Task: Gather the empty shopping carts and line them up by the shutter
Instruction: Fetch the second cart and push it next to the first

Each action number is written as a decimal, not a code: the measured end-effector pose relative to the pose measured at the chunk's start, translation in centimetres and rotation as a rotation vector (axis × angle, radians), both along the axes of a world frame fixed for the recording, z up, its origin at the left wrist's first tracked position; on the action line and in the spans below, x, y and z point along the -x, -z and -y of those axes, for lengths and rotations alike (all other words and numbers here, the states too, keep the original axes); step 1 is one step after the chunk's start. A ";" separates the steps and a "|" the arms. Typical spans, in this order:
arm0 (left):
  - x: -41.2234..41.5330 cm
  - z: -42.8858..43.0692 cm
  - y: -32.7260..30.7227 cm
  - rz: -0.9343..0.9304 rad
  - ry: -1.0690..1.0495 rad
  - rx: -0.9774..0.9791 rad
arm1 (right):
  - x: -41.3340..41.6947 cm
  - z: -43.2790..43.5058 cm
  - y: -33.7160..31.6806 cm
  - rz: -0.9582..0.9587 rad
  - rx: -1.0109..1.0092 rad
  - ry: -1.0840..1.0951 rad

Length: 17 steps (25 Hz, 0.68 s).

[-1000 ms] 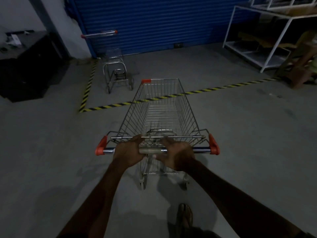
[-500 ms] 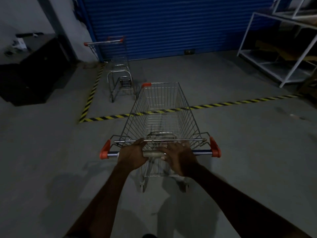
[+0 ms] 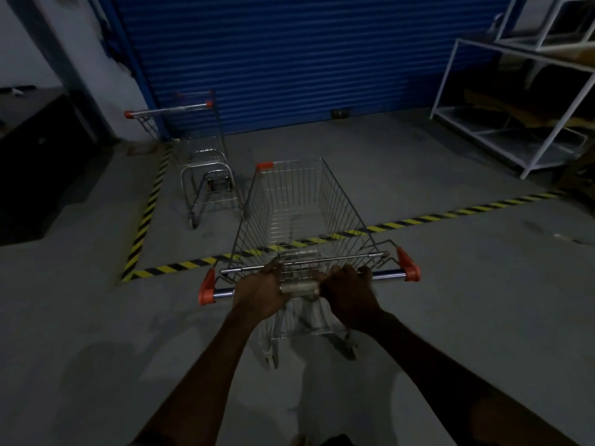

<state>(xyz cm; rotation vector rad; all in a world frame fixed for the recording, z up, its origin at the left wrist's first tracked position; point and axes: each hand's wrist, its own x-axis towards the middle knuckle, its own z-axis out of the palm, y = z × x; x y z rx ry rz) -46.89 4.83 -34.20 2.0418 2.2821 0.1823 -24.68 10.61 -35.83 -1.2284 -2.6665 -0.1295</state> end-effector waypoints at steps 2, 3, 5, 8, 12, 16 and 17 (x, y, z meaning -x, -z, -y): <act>3.4 -3.8 -0.2 0.010 0.006 0.007 | 2.8 -3.6 -0.1 -0.031 0.000 -0.019; 5.0 -5.7 -0.3 0.017 0.007 0.004 | 4.2 -5.6 -0.1 -0.045 0.002 -0.035; 7.9 -9.2 -0.3 0.031 0.023 0.004 | 6.8 -9.2 0.1 -0.062 0.010 -0.039; 11.3 -14.3 -1.4 0.061 0.037 0.041 | 10.3 -14.4 0.1 -0.080 0.039 -0.060; 15.7 -22.1 -1.6 0.014 0.022 0.089 | 15.1 -22.0 0.5 -0.094 0.001 -0.075; 20.2 -30.2 -1.2 0.003 0.011 0.059 | 20.3 -30.0 1.1 -0.163 -0.089 -0.063; 21.4 -32.2 -1.1 0.012 0.022 0.034 | 21.5 -32.0 1.0 -0.139 -0.067 -0.050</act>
